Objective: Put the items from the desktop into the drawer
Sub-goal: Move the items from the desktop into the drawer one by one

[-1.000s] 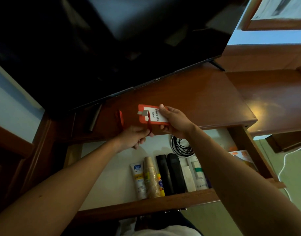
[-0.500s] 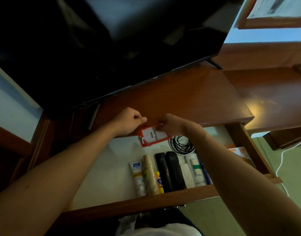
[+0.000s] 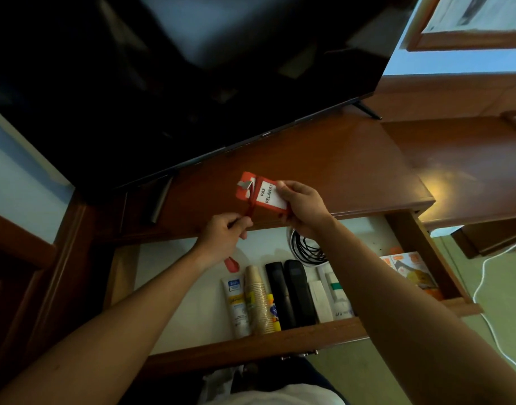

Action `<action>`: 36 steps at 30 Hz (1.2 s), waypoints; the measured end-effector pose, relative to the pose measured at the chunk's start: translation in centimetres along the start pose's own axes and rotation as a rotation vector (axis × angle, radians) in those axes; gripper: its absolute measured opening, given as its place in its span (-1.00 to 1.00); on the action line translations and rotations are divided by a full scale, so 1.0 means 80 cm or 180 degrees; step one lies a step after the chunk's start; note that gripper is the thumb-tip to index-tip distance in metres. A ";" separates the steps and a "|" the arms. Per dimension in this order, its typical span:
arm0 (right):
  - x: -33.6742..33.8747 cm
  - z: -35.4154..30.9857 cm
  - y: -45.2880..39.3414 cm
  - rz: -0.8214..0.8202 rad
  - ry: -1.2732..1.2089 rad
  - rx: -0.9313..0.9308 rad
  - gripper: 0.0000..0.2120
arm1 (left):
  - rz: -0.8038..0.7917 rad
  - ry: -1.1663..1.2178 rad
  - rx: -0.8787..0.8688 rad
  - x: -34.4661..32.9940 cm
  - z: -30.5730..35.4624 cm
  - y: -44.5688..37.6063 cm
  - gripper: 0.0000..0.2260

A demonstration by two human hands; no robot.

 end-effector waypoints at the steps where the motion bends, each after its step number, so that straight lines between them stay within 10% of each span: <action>1: -0.003 -0.001 0.002 -0.0247 0.0000 -0.0028 -0.72 | -0.0081 0.0000 0.0036 0.003 -0.002 -0.001 -0.79; 8: -0.019 -0.004 0.022 -0.1496 0.1431 0.0261 -0.85 | -0.0647 -0.0687 -0.0005 0.027 -0.003 -0.040 -0.88; 14: -0.029 0.004 0.009 -0.0858 0.3681 0.1265 -0.84 | -0.0393 -0.0896 -0.0360 0.018 0.032 -0.041 -0.88; 24: 0.003 0.016 -0.003 0.0892 0.1343 0.0648 -0.91 | 0.0428 0.0502 0.0026 -0.014 0.001 0.009 -0.86; 31: -0.008 0.029 0.004 0.0512 -0.0177 -0.0362 -0.75 | 0.0180 0.0953 0.0591 -0.007 -0.019 0.004 -0.86; 36: -0.024 0.028 0.012 -0.0447 0.0117 -0.0392 -0.69 | -0.0297 0.0962 0.0894 -0.002 -0.026 0.003 -0.90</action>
Point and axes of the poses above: each hand's wrist, its own y-axis away from the middle knuckle, its own x-axis out of the back of the hand, z = x × y, the point moved 6 cm from there along -y, towards the middle knuckle, and after that the axes turned 11 degrees about z, right-handed, at the moved point
